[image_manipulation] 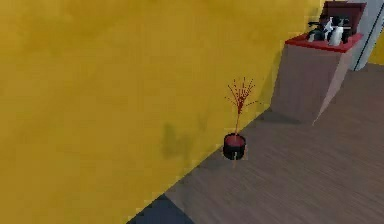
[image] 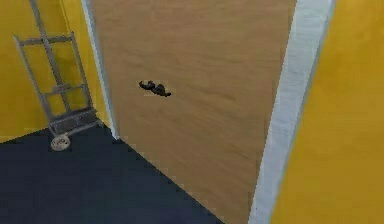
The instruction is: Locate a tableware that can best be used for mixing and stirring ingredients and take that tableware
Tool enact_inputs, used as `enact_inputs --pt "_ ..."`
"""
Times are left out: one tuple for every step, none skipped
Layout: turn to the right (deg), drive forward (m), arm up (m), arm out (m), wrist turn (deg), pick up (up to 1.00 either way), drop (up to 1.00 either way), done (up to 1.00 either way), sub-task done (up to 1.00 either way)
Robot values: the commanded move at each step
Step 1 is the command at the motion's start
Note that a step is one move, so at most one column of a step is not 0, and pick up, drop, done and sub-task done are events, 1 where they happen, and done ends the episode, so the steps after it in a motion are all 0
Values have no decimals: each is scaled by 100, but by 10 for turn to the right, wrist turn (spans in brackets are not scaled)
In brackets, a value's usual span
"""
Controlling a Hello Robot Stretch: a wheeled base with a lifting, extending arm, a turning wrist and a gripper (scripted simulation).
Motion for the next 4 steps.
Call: enact_inputs --pt "450 0 0 0 0 0 0 0 0" --pt "450 0 0 0 0 0 0 0 0" --pt "450 0 0 0 0 0 0 0 0" --pt "240 0 0 0 0 0 0 0 0"
